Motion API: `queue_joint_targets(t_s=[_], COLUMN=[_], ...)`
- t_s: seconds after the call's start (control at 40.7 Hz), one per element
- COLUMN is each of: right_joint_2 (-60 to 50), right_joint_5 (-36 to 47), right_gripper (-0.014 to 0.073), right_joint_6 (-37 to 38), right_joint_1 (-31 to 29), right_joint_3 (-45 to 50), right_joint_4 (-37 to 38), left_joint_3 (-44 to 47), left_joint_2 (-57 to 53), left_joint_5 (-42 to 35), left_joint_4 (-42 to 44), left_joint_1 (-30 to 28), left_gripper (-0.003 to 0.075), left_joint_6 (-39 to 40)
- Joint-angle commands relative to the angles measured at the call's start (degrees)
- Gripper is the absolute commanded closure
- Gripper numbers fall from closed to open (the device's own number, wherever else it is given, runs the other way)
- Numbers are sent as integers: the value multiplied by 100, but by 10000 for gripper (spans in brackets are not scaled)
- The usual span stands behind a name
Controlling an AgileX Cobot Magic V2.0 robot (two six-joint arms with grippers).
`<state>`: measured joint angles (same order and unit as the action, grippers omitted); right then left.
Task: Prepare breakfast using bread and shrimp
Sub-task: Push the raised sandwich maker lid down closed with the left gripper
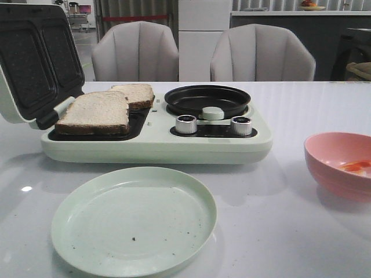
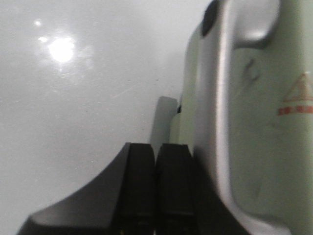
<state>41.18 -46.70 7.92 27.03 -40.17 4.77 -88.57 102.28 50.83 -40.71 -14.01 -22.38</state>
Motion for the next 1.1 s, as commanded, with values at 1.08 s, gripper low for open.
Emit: queue_joint_targets(t_s=[1.08], right_joint_2=[-26], right_joint_5=[335], right_gripper=[78], right_joint_6=[-29], right_joint_1=[-11], right_joint_3=[-143], right_joint_4=[80], left_joint_3=[3000], left_joint_2=[-3752], left_joint_5=[-1065], left_joint_4=[1332], left_joint_1=[4257], left_gripper=[617], left_joint_6=[126])
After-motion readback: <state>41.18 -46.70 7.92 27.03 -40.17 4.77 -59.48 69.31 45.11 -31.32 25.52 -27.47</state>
